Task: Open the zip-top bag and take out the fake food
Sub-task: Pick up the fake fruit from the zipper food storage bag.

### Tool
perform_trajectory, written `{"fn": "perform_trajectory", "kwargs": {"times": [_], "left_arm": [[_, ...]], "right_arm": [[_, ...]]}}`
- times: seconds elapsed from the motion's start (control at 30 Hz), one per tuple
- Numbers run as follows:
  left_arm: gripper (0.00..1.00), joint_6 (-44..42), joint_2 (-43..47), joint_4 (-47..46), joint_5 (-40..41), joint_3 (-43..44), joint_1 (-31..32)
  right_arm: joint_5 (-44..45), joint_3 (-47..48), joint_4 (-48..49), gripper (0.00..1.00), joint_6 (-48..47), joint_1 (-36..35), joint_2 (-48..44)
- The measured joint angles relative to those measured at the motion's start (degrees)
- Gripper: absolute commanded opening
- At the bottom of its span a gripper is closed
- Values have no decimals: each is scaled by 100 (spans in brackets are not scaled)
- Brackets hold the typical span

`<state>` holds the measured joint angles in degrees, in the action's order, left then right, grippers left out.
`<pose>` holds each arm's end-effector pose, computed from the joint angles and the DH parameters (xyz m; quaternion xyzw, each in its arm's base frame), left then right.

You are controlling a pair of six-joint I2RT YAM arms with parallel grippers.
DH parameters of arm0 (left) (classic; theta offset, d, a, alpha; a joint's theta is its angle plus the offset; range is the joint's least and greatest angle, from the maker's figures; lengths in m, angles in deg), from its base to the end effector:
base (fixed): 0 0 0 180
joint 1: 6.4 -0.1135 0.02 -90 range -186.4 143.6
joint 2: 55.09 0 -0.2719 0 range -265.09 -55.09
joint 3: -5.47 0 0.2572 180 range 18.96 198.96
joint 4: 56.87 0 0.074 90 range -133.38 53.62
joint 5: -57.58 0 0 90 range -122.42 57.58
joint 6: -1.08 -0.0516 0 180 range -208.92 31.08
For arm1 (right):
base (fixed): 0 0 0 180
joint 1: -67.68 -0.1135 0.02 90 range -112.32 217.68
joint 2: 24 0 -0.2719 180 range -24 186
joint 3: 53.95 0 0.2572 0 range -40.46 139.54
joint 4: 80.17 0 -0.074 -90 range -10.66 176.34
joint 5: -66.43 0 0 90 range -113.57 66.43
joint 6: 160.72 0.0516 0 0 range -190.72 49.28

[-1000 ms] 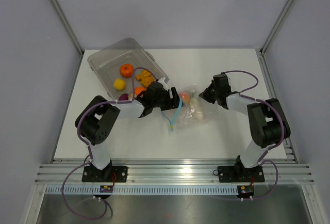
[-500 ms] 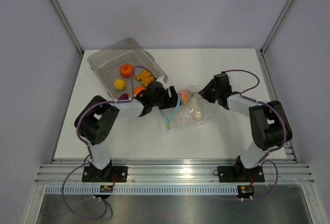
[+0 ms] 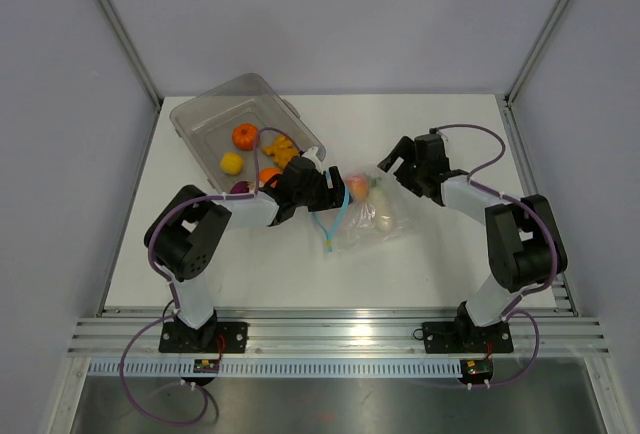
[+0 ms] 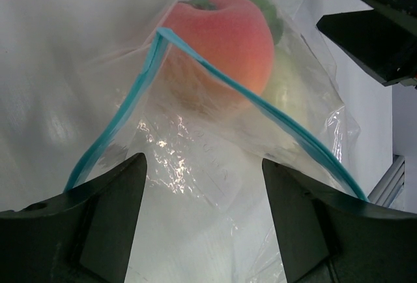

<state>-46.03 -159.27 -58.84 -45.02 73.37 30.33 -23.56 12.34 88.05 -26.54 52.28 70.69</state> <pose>0.3112 -0.2462 0.1548 0.0040 0.8804 -0.3718 0.2945 0.3514 0.0968 0.1811 0.2254 0.8785 0.2092 0.3656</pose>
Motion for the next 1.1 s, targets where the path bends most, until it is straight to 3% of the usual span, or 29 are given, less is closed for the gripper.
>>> {"fn": "perform_trajectory", "kwargs": {"times": [0.07, 0.43, 0.6, 0.77, 1.07, 1.1], "left_arm": [[75, 0, 0, 0, 0, 0, 0], [75, 0, 321, -13, 92, -26, 0], [76, 0, 339, -46, 92, -26, 0], [76, 0, 326, -44, 87, -26, 0], [76, -44, 186, 81, 101, 70, 0], [77, -46, 164, 157, 131, 98, 0]], "right_arm": [[-85, 90, 52, 99, -28, 0, 63], [-533, 240, 297, 98, -107, -55, 599], [-632, 330, 321, 80, -118, -168, 852], [-656, 334, 319, 55, -160, -291, 870], [-546, 334, 293, 22, -205, -396, 811], [-533, 334, 280, 15, -201, -400, 802]]}}
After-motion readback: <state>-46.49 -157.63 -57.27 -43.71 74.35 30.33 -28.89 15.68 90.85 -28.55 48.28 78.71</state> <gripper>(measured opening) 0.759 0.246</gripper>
